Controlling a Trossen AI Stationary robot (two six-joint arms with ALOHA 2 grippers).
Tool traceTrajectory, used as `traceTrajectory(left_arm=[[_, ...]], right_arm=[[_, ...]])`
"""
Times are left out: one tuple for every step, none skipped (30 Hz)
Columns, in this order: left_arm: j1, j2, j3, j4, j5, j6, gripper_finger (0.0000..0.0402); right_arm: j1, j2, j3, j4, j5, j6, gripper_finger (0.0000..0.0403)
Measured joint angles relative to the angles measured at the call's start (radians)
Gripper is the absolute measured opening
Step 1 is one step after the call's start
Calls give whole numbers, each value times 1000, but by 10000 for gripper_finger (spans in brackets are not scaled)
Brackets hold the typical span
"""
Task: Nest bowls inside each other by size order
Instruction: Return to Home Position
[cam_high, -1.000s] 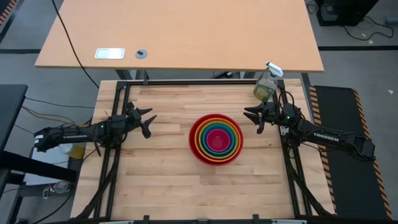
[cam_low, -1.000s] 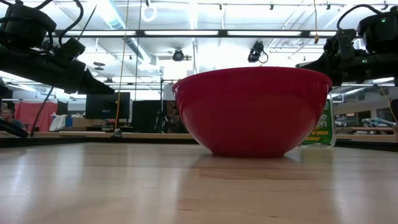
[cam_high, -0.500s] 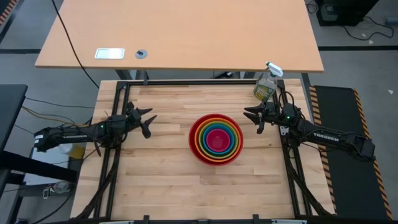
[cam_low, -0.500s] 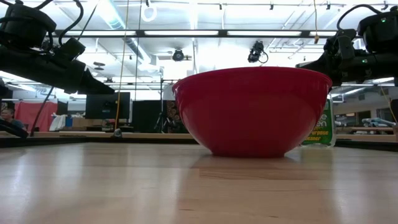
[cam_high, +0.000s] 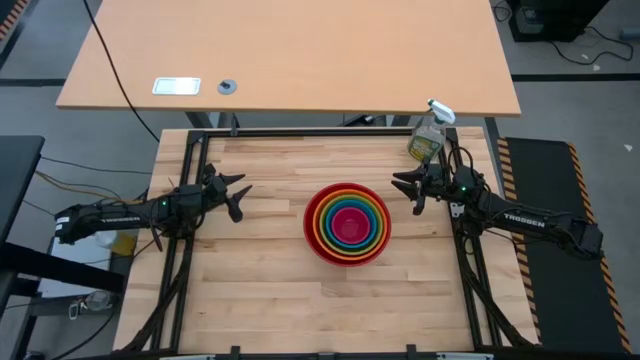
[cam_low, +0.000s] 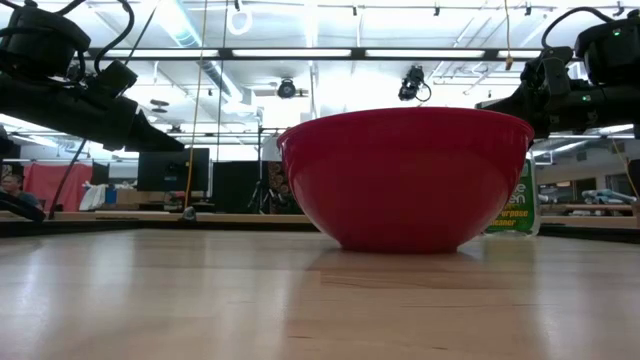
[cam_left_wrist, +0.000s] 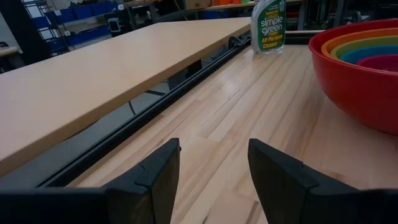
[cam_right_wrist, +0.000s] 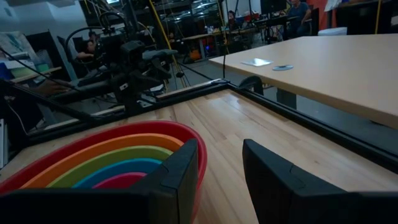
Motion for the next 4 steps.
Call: traceTrajectory(left_arm=[[0, 0, 0, 0, 0, 0, 192], [0, 0, 0, 0, 0, 0, 192], [0, 0, 0, 0, 0, 0, 192], [0, 0, 0, 0, 0, 0, 192]], right_arm=[[0, 0, 0, 0, 0, 0, 135], [0, 0, 0, 0, 0, 0, 135], [0, 0, 0, 0, 0, 0, 135], [0, 0, 0, 0, 0, 0, 135]])
